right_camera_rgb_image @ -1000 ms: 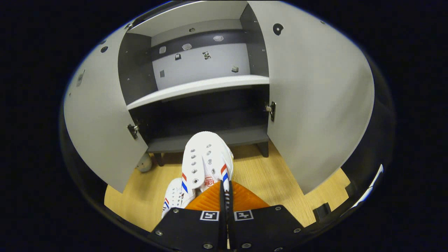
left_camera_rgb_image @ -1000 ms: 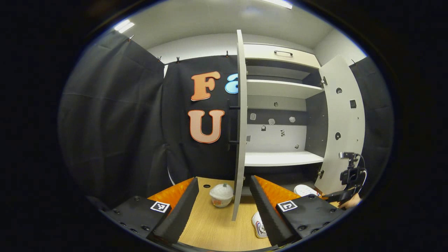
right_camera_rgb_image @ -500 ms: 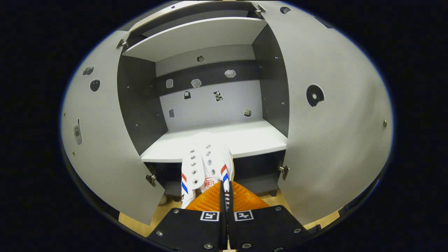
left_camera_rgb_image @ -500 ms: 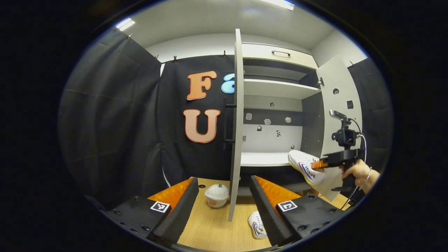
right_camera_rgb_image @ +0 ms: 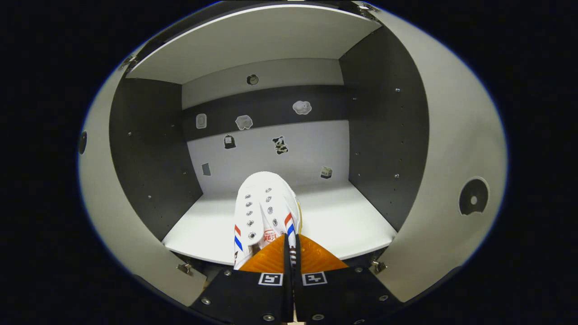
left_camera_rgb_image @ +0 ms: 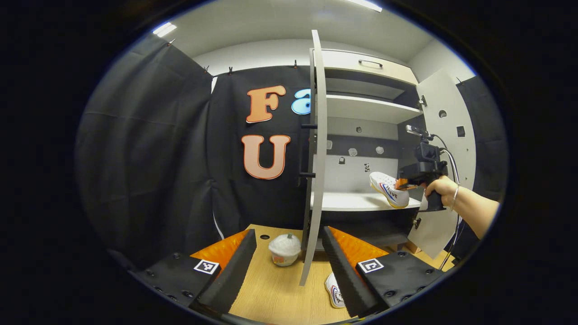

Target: Grab one shoe with the right hand and put it into the shoe cabinet, grab the other shoe with the left hand and put it into the shoe cabinet; then close the right door with the right hand and the left door with the left hand.

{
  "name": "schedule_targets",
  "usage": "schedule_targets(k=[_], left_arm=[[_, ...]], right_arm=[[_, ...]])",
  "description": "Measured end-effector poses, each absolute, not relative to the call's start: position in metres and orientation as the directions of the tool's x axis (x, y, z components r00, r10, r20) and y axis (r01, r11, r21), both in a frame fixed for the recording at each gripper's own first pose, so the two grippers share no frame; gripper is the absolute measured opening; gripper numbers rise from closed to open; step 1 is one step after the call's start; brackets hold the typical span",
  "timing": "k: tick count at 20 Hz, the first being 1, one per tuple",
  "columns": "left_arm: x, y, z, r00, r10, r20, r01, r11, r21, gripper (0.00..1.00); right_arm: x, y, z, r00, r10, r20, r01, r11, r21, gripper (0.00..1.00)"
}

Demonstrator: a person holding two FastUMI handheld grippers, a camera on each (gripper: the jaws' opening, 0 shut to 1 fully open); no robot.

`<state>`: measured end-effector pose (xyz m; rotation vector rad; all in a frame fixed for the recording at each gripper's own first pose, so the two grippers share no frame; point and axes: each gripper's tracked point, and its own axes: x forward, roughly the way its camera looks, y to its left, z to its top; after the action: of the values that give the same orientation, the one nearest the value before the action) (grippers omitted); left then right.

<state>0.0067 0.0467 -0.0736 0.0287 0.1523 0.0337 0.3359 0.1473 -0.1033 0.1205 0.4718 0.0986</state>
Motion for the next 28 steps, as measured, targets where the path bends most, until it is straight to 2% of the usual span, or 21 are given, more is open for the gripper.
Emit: schedule_targets(k=[7, 10, 11, 15, 17, 18, 24, 26, 27, 28], left_arm=[[0.019, 0.063, -0.087, 0.978, 0.101, -0.180, -0.095, 0.995, 0.043, 0.96], [0.023, 0.067, -0.093, 0.973, 0.120, -0.198, -0.116, 0.993, 0.036, 0.94], [0.022, 0.067, -0.094, 0.971, 0.124, -0.203, -0.120, 0.992, 0.034, 0.97], [0.023, 0.064, -0.096, 0.970, 0.127, -0.207, -0.122, 0.992, 0.037, 0.94], [0.022, 0.060, -0.096, 0.971, 0.120, -0.206, -0.115, 0.993, 0.040, 0.96], [0.020, 0.058, -0.098, 0.971, 0.117, -0.207, -0.111, 0.993, 0.040, 0.97], [0.015, 0.041, -0.109, 0.971, 0.070, -0.227, -0.067, 0.998, 0.019, 0.97], [0.013, 0.033, -0.113, 0.970, 0.054, -0.235, -0.049, 0.998, 0.029, 0.96], [0.012, 0.029, -0.114, 0.971, 0.044, -0.236, -0.037, 0.999, 0.034, 0.94], [0.013, 0.024, -0.117, 0.971, 0.030, -0.239, -0.023, 0.999, 0.034, 0.95]], right_arm=[[0.405, 0.151, -0.134, 0.850, 0.094, -0.518, -0.020, 0.989, 0.147, 0.01], [0.420, 0.148, -0.153, 0.831, 0.076, -0.551, 0.002, 0.990, 0.140, 0.01], [0.422, 0.146, -0.159, 0.823, 0.069, -0.564, 0.009, 0.991, 0.135, 0.01], [0.421, 0.147, -0.159, 0.812, 0.094, -0.576, 0.007, 0.985, 0.170, 0.02], [0.418, 0.148, -0.153, 0.825, 0.093, -0.558, -0.004, 0.987, 0.159, 0.11], [0.419, 0.147, -0.141, 0.848, 0.085, -0.523, -0.004, 0.988, 0.154, 0.19], [0.370, 0.144, -0.081, 0.922, 0.111, -0.372, -0.067, 0.990, 0.128, 0.25], [0.340, 0.139, -0.069, 0.936, 0.119, -0.331, -0.082, 0.989, 0.122, 0.43], [0.325, 0.134, -0.064, 0.944, 0.117, -0.310, -0.084, 0.989, 0.120, 0.48], [0.309, 0.130, -0.061, 0.950, 0.114, -0.292, -0.082, 0.990, 0.119, 0.57]])
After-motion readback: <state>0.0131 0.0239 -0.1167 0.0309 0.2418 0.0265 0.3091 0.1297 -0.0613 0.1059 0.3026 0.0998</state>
